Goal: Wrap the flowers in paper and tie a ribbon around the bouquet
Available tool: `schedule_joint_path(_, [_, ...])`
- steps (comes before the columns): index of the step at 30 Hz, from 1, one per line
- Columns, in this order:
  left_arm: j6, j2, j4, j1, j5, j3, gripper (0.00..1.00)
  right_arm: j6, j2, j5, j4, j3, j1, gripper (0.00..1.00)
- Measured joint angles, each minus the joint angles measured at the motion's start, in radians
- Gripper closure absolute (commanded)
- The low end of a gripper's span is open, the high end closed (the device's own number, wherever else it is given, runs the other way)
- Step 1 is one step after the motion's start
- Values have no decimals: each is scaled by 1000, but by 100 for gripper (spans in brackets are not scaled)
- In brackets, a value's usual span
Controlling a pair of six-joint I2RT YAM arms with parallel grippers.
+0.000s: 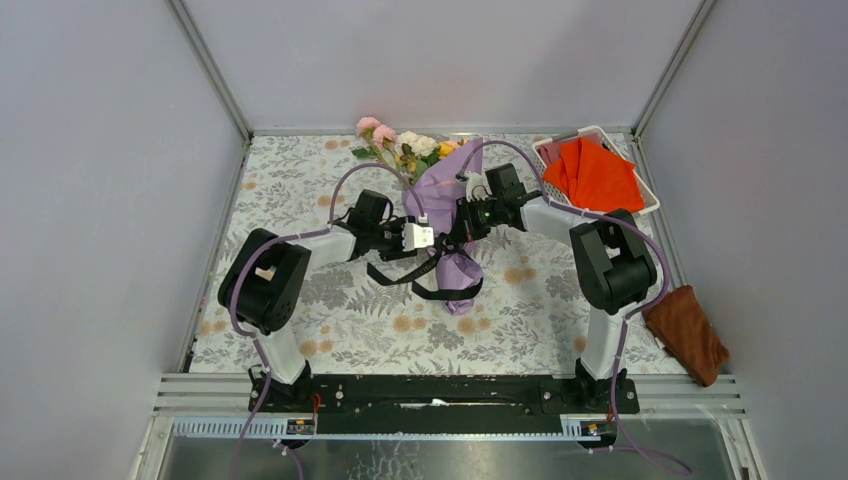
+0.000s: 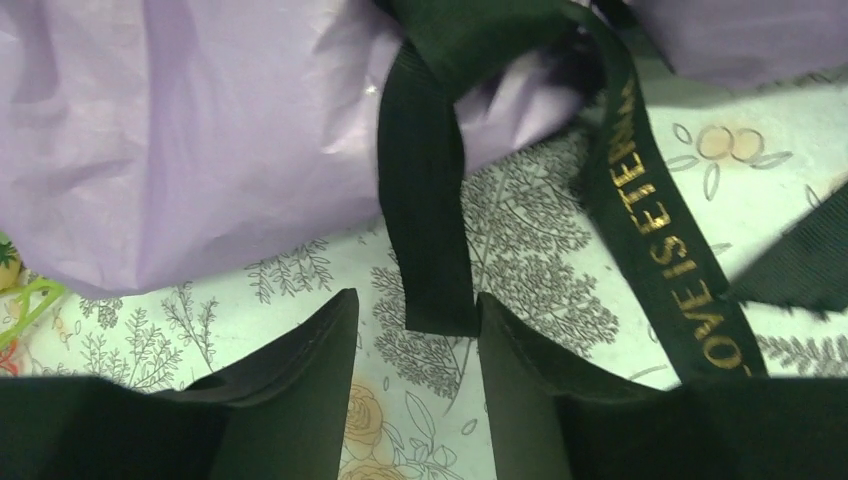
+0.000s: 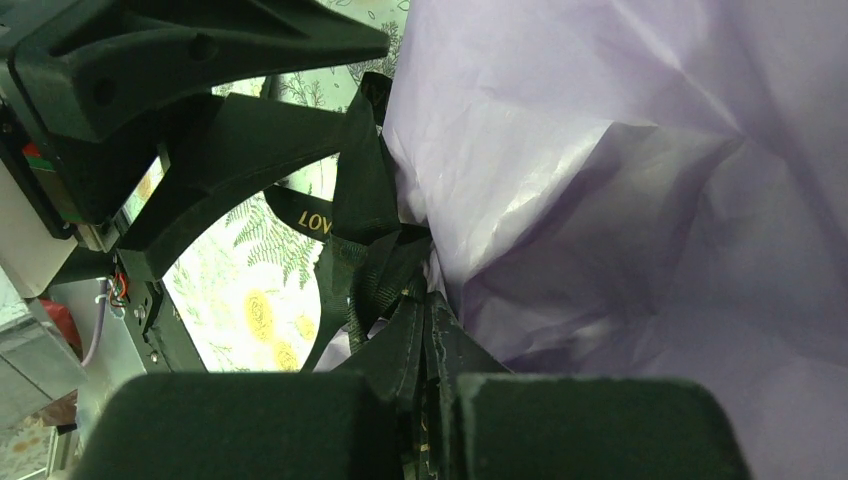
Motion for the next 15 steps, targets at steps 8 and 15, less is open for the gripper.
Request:
schedule_joint_path(8, [35, 19, 61, -14, -14, -12, 72, 0, -2, 0, 0, 0, 0, 100])
schedule_joint_path(15, [93, 19, 64, -26, -13, -34, 100, 2, -5, 3, 0, 0, 0, 100])
